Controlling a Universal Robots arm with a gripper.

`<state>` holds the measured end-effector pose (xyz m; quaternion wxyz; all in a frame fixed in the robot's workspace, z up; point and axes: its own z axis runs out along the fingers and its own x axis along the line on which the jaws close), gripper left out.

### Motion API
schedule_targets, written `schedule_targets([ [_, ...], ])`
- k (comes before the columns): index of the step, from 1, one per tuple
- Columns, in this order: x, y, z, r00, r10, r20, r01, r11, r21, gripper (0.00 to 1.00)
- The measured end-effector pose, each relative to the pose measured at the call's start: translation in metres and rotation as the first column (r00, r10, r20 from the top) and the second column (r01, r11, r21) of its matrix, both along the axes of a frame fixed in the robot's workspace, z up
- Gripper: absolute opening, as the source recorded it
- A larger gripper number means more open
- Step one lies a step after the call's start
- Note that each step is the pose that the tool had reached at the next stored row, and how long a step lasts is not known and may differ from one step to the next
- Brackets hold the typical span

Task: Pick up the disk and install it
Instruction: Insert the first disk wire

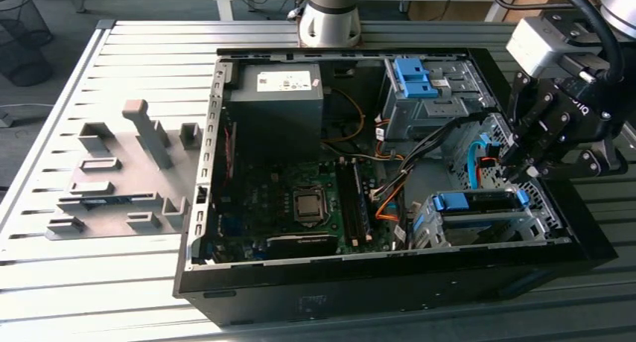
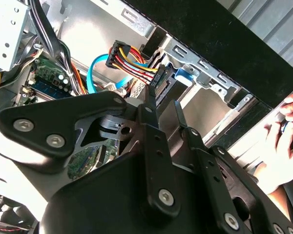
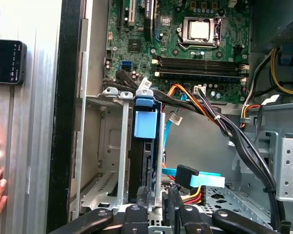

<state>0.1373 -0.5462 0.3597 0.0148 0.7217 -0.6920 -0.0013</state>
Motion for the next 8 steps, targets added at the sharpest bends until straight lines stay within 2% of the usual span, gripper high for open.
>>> schedule_targets([
  [8,0.0009,0.0011,-0.0006,1.0,0.001,0.0,-0.001,1.0,0.0002,0.31],
])
